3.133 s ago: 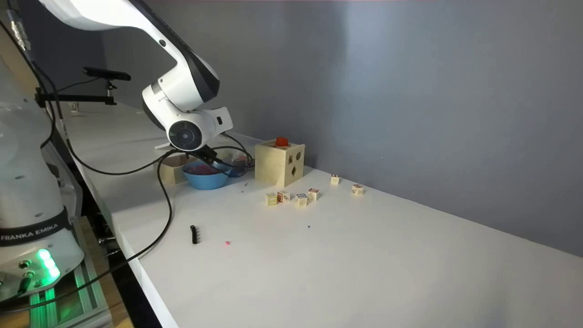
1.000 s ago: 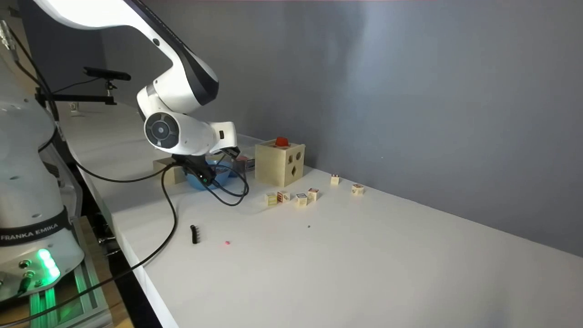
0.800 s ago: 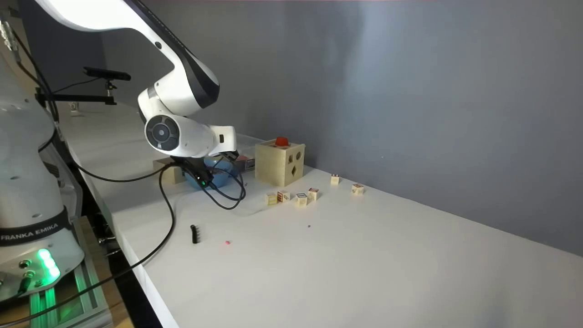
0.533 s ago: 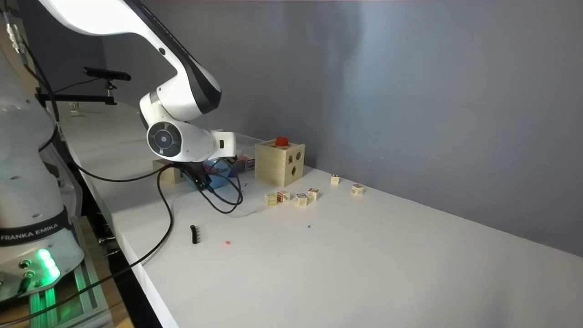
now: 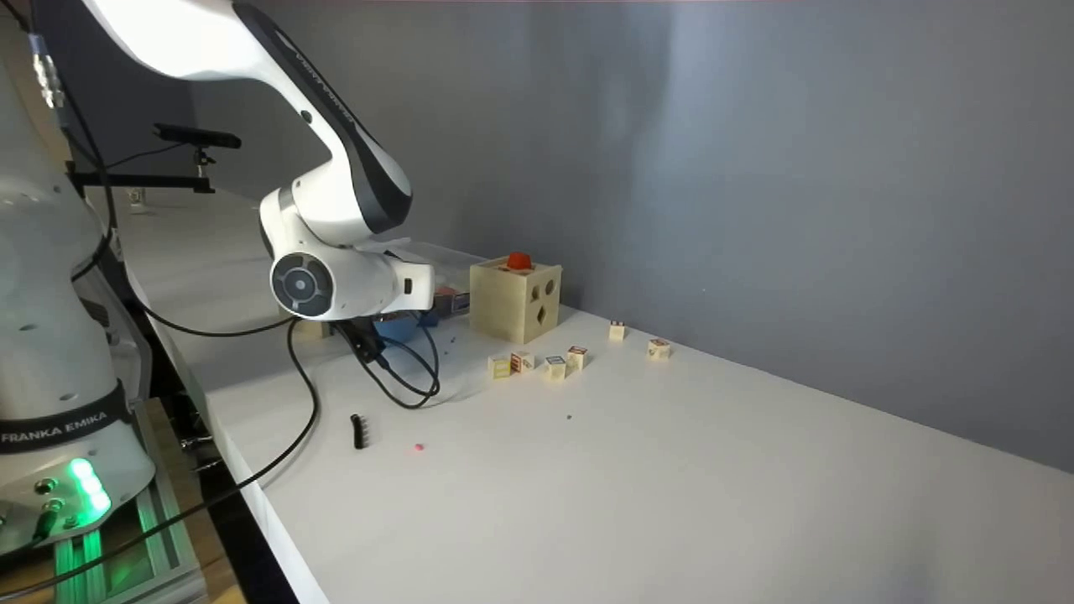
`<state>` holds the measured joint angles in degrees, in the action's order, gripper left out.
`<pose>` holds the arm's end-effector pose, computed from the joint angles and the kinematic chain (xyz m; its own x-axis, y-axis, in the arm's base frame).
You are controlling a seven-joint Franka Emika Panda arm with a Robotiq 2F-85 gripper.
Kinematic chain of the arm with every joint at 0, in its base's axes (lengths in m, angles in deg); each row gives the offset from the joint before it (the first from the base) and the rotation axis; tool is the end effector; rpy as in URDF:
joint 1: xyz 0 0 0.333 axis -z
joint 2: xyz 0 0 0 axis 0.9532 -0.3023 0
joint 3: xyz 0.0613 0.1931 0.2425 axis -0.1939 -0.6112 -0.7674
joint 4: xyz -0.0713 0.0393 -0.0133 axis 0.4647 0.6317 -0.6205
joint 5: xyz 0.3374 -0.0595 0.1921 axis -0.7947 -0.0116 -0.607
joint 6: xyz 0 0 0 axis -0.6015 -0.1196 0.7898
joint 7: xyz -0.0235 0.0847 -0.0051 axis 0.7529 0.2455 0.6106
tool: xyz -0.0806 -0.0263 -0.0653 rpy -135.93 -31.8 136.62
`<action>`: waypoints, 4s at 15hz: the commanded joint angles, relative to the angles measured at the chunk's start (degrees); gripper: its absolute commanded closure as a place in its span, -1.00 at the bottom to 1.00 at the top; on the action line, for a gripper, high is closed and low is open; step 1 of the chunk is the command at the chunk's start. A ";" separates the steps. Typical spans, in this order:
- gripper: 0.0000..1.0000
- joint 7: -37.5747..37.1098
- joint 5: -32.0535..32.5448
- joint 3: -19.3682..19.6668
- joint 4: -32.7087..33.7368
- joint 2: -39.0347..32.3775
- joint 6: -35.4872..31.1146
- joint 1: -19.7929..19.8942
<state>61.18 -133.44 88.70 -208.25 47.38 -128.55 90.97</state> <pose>0.3545 -0.1477 0.2664 0.5482 -0.4389 0.7120 0.2982 -0.6927 -0.6566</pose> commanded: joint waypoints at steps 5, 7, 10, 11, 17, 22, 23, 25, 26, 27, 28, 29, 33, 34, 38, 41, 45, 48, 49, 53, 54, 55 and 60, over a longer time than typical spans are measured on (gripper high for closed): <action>0.98 -2.80 -0.38 2.23 0.41 -2.70 3.62 0.09; 0.98 -2.89 -0.32 2.77 0.40 -2.91 4.87 0.27; 0.98 -2.99 -0.30 3.74 0.34 -3.34 7.45 0.58; 0.98 -2.98 -0.25 4.03 0.36 -3.47 8.23 0.67; 0.98 -2.89 0.17 5.49 0.35 -3.13 11.52 1.36; 0.98 -3.03 0.26 6.62 0.48 -3.00 13.94 2.17; 0.98 -3.09 0.28 6.77 0.52 -2.95 14.45 2.33; 0.98 -3.30 0.23 6.89 0.56 -2.47 15.05 2.46; 0.98 -3.35 0.27 6.83 0.59 -2.08 15.22 2.39; 0.98 -3.39 0.28 6.75 0.65 -1.82 15.25 2.31; 0.98 -3.41 0.16 6.69 0.81 -1.71 15.40 2.26; 0.98 -3.54 -0.06 6.68 1.04 -1.75 15.72 2.24; 0.98 -3.89 -0.42 6.19 1.75 -1.61 16.39 1.72; 0.98 -4.01 -0.59 5.91 1.95 -1.47 16.53 1.47; 0.98 -4.48 -0.92 4.25 2.54 -0.25 16.27 0.28; 0.98 -4.75 -1.20 2.42 3.00 1.35 15.66 -1.12; 0.98 -3.41 -1.54 -0.92 2.94 4.51 15.06 -3.56; 0.98 -0.36 0.79 -3.54 2.43 7.45 14.66 -4.96; 0.98 0.96 1.35 -4.16 2.38 8.10 14.95 -5.26; 0.98 7.22 4.84 -5.02 1.76 10.48 16.11 -5.02; 0.98 10.27 6.26 -4.97 1.50 11.05 16.33 -4.78; 0.98 12.34 7.31 -4.93 1.13 11.99 16.44 -4.69; 0.98 16.82 5.63 -4.74 -0.34 14.79 14.86 -4.28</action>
<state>77.82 -126.96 83.63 -206.41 58.46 -112.58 85.77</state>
